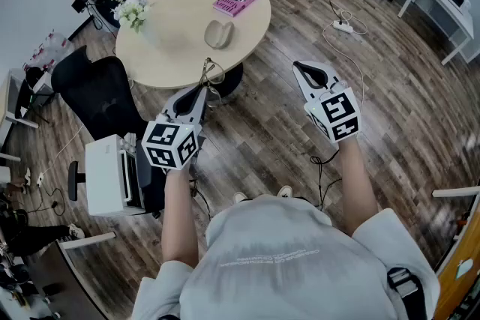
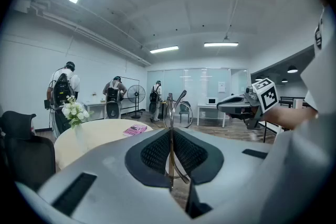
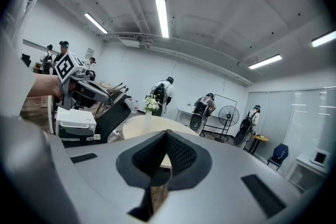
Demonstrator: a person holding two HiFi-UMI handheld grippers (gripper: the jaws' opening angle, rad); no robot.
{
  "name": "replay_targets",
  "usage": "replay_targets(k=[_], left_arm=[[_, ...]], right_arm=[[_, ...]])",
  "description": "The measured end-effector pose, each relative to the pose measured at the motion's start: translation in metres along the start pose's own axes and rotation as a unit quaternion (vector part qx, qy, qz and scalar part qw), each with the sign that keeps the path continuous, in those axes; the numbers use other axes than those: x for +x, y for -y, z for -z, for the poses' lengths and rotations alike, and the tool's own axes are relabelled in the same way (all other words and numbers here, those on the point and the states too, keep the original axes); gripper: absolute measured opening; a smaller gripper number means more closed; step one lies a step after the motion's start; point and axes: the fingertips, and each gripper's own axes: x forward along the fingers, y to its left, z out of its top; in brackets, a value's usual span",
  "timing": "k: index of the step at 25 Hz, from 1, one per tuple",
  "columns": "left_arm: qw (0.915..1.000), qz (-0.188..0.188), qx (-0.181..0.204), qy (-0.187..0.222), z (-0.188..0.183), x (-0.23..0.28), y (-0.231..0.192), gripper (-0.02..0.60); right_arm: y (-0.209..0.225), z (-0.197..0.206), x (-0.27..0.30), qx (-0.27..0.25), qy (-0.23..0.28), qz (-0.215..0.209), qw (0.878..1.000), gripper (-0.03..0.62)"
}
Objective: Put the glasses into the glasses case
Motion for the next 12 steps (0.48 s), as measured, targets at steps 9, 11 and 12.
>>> replay_targets(k=[9, 11, 12], left_arm=[[0.9998, -0.017, 0.005, -0.01, 0.003, 0.011, 0.022, 0.021], [0.9996, -0.024, 0.005, -0.012, 0.006, 0.014, 0.029, 0.021], [0.9995, -0.028, 0.004, -0.012, 0.007, 0.016, 0.031, 0.021]], right_arm=[[0.02, 0.011, -0.013, 0.013, 0.026, -0.008, 1.0, 0.002], [0.023, 0.012, -0.017, 0.017, 0.038, -0.022, 0.999, 0.002], [0.024, 0.014, -0.018, 0.016, 0.039, -0.03, 0.999, 0.002]])
